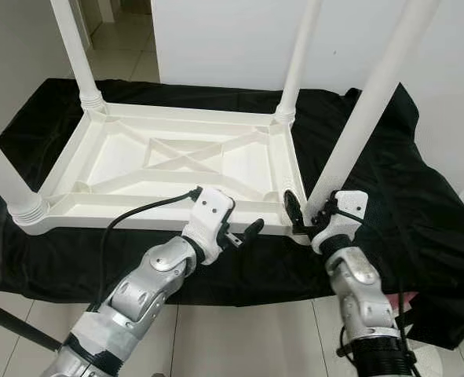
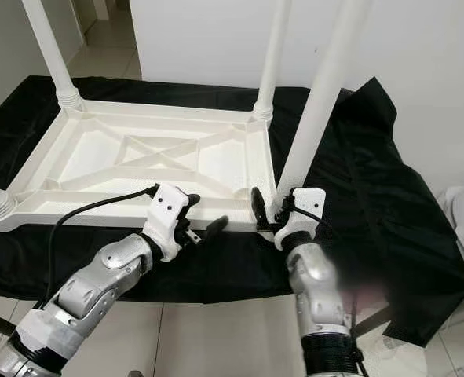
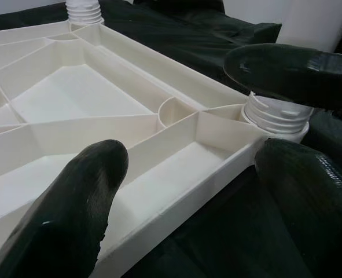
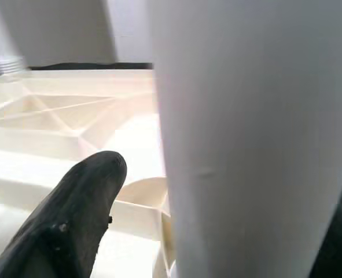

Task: Building children table

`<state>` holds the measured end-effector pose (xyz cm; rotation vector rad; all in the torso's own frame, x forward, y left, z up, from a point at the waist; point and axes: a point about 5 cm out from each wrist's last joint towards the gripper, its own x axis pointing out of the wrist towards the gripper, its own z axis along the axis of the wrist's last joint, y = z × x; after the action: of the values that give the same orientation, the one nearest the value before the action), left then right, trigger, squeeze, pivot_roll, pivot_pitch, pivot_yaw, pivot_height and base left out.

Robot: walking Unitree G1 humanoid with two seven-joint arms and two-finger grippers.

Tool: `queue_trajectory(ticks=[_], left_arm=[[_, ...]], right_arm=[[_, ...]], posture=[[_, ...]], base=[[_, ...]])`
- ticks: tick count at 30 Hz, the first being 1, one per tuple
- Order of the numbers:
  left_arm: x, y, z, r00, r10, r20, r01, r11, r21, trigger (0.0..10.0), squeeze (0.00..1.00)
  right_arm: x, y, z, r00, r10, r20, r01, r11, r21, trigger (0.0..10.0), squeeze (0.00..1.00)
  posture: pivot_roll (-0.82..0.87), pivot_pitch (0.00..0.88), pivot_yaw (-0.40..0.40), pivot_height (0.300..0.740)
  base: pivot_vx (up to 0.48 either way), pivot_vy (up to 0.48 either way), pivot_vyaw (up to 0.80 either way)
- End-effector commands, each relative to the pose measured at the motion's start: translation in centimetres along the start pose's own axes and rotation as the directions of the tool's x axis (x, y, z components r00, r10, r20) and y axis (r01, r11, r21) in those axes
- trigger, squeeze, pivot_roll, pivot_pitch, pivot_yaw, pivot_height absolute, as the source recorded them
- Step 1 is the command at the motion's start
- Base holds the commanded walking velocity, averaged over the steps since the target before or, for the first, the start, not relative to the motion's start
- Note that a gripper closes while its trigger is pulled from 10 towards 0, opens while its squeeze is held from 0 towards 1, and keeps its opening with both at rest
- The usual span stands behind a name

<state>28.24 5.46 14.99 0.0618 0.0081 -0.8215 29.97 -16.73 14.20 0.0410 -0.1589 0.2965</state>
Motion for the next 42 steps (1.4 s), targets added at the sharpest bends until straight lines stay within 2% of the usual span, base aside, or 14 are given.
queue_trajectory(ticks=[1,6,12,13,14,15,16,18,26,27,32,33,35,42], left_arm=[[-0.1,-0.8,-0.1,0.987,-0.162,-0.01,0.162,0.987,0.012,10.0,0.0],[0.3,-0.6,0.1,0.987,-0.163,-0.006,0.163,0.986,0.025,10.0,0.0],[0.4,-0.5,0.3,0.987,-0.16,-0.002,0.16,0.987,0.027,10.0,0.0],[0.4,-0.5,0.3,0.987,-0.158,-0.002,0.158,0.987,0.028,10.0,0.0],[0.4,-0.5,0.3,0.987,-0.158,-0.002,0.158,0.987,0.028,10.0,0.0],[0.4,-0.4,0.3,0.988,-0.157,-0.001,0.157,0.987,0.029,10.0,0.0],[0.4,-0.4,0.3,0.988,-0.156,-0.001,0.156,0.987,0.031,10.0,0.0],[0.4,-0.4,0.4,0.988,-0.156,0.0,0.156,0.987,0.031,10.0,0.0],[0.6,-0.5,0.4,0.988,-0.157,0.003,0.157,0.987,0.029,10.0,0.0],[0.7,-0.5,0.3,0.987,-0.159,0.003,0.159,0.987,0.029,10.0,0.0],[0.7,-0.6,0.3,0.986,-0.165,0.002,0.165,0.986,0.026,10.0,0.0],[0.8,-0.7,0.2,0.986,-0.168,0.002,0.168,0.985,0.026,10.0,0.0],[0.8,-0.8,0.2,0.986,-0.169,0.002,0.169,0.985,0.026,10.0,0.0],[0.7,-0.7,0.1,0.985,-0.17,0.0,0.17,0.985,0.025,10.0,0.0]], right_arm=[[0.0,-0.3,0.0,0.999,0.042,-0.004,-0.042,0.999,-0.014,10.0,0.0],[1.2,-2.1,0.2,0.974,0.213,-0.079,-0.222,0.968,-0.116,10.0,0.0],[1.3,-2.2,0.1,0.96,0.259,-0.105,-0.271,0.954,-0.125,10.0,0.0],[1.4,-2.4,0.0,0.957,0.264,-0.116,-0.279,0.95,-0.14,6.2,0.0],[1.4,-2.4,0.0,0.957,0.264,-0.116,-0.279,0.95,-0.14,6.2,0.0],[1.5,-2.7,-0.1,0.952,0.279,-0.128,-0.296,0.944,-0.147,2.7,0.0],[1.5,-2.9,-0.3,0.949,0.285,-0.137,-0.304,0.942,-0.143,0.1,0.0],[1.4,-3.0,-0.5,0.945,0.291,-0.149,-0.311,0.94,-0.138,0.0,0.0],[1.0,-3.5,-1.1,0.944,0.291,-0.155,-0.308,0.946,-0.1,0.0,0.0],[1.0,-3.4,-1.1,0.949,0.28,-0.144,-0.293,0.953,-0.078,10.0,0.0],[1.2,-3.0,-0.8,0.967,0.234,-0.106,-0.239,0.97,-0.045,10.0,0.0],[1.5,-3.0,-1.0,0.979,0.173,-0.112,-0.18,0.982,-0.058,10.0,0.0],[1.5,-3.0,-1.0,0.981,0.158,-0.115,-0.166,0.984,-0.061,10.0,0.0],[1.8,-2.5,-0.9,0.995,-0.019,-0.096,0.019,1.0,-0.007,10.0,0.0]], posture=[[0.01,0.041,-0.038,0.74],[0.02,0.022,-0.036,0.74],[0.03,0.017,-0.034,0.74],[0.03,0.017,-0.035,0.74],[0.03,0.017,-0.035,0.74],[0.03,0.016,-0.036,0.74],[0.03,0.014,-0.037,0.74],[0.03,0.013,-0.038,0.74],[0.02,0.008,-0.038,0.74],[0.02,0.009,-0.038,0.74],[0.01,0.007,-0.036,0.74],[0.01,0.007,-0.037,0.74],[0.01,0.007,-0.037,0.74],[0.02,0.002,-0.043,0.74]], base=[[0.0,0.0,0.0],[0.0,0.0,0.0],[0.0,0.0,0.0],[0.0,0.0,0.0],[0.0,0.0,0.0],[0.0,0.0,0.0],[0.0,0.0,0.0],[0.0,0.0,0.0],[0.0,0.0,0.0],[0.0,0.0,0.0],[0.0,0.0,0.0],[0.0,0.0,0.0],[0.0,0.0,0.0],[0.0,0.0,0.0]])
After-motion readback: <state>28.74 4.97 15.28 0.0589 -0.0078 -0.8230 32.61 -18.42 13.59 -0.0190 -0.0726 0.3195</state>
